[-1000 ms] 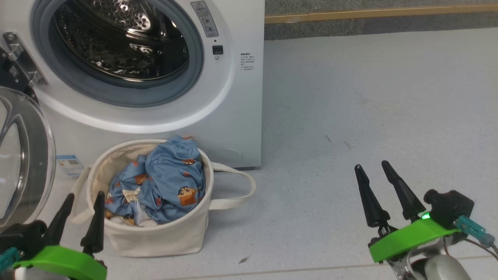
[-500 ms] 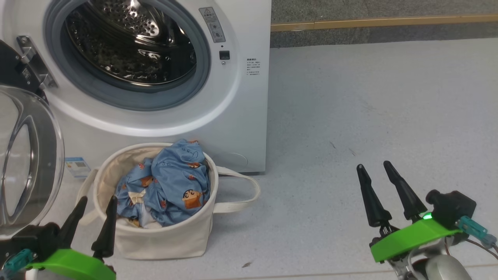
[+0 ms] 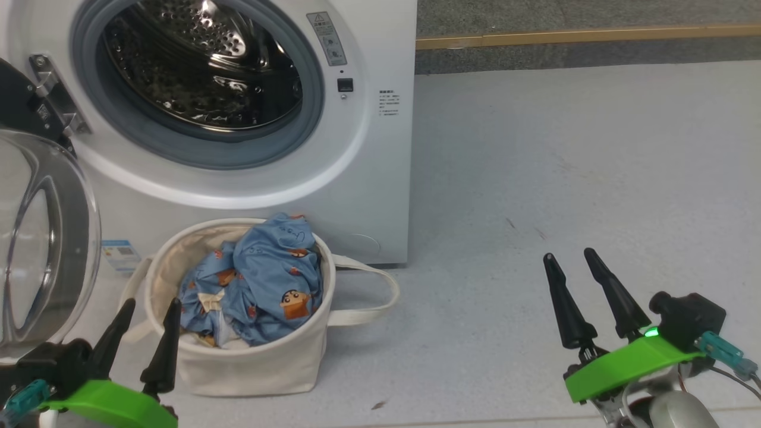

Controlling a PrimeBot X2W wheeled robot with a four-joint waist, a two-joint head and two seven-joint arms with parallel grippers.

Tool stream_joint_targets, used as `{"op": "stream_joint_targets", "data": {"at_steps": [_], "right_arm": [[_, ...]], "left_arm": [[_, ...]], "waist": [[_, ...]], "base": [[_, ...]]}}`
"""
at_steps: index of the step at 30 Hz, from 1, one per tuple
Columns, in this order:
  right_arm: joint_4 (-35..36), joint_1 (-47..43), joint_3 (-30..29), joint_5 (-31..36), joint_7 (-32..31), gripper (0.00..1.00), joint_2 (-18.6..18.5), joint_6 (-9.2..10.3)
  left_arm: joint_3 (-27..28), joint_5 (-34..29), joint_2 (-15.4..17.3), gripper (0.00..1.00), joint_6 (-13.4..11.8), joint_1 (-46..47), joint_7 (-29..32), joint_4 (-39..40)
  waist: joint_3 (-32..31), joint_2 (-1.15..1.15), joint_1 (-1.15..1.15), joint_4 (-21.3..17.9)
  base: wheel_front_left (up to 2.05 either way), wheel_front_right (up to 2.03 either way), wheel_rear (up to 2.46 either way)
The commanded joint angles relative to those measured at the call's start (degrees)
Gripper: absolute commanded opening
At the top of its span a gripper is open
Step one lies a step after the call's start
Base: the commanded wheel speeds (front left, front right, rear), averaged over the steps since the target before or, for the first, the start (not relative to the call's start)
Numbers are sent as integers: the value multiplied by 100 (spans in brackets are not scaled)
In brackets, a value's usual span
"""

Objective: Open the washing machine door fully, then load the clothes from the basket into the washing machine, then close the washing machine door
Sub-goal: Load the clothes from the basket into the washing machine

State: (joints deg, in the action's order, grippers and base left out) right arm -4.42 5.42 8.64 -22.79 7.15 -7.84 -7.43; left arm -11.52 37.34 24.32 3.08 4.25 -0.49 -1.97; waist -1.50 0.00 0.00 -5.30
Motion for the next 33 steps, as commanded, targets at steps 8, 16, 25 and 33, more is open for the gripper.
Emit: {"op": "stream_joint_targets", "data": {"at_steps": [8, 16, 25, 33], "right_arm": [[189, 36, 125, -19, 12, 100, -31, -6], [202, 99, 152, 5, 11, 100, -20, -6], [274, 112, 94, 48, -15, 100, -26, -6], [361, 207, 85, 95, -36, 100, 15, -6]], "left_arm": [[171, 3, 242, 100, 11, 239, 47, 227], [-83, -145, 148, 100, 35, 425, 19, 187], [-446, -140, -10, 100, 11, 680, 471, -242], [-860, -112, -182, 100, 155, 1337, 1010, -1123]], "waist": [[42, 0, 0, 40], [102, 0, 0, 60], [171, 0, 0, 33], [461, 0, 0, -115]], "base": [[131, -172, 41], [173, -194, 21], [75, -75, 0], [0, 0, 0]]}}
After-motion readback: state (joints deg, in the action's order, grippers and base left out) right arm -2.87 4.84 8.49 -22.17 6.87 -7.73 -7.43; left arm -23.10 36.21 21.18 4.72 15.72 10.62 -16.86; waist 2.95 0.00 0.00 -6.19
